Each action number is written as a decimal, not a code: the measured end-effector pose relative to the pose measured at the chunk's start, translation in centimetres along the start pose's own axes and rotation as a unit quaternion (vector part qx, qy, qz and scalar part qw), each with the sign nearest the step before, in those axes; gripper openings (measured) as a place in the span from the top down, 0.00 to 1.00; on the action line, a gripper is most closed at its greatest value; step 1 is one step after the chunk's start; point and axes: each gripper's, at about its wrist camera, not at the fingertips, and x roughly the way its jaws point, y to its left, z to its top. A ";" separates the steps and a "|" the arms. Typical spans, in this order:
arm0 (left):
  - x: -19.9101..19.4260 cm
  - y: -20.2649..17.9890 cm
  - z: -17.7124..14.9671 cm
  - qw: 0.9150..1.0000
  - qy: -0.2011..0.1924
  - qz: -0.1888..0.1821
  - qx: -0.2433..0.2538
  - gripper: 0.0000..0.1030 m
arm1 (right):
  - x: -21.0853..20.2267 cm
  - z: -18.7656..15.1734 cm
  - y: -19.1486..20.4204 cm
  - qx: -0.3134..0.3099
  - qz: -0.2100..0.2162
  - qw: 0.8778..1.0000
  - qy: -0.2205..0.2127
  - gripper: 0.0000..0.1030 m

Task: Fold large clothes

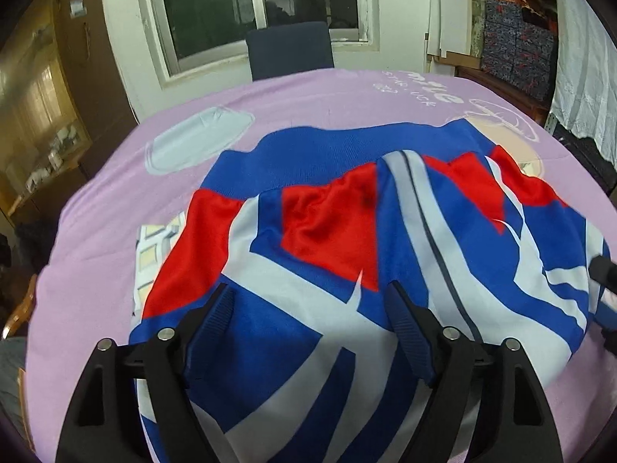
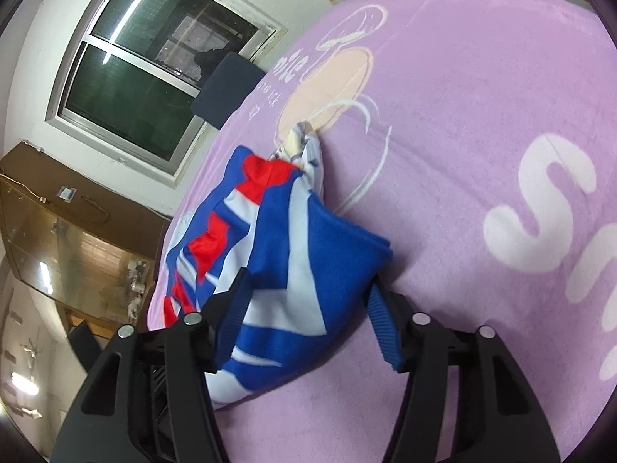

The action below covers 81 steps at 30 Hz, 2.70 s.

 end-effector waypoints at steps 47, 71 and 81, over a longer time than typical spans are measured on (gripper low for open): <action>-1.8 9.3 2.9 0.989 0.003 -0.110 -0.100 0.42 | 2.0 -0.9 13.1 -0.235 -0.116 0.961 -0.091 0.79; -2.2 1.4 10.9 0.956 0.062 -0.287 -0.002 0.25 | 3.1 -12.2 19.6 -0.540 -0.118 0.821 -0.144 0.79; -0.4 1.7 10.7 0.932 0.085 -0.351 -0.031 0.83 | 1.3 -9.5 15.5 -0.495 -0.098 0.855 -0.123 0.44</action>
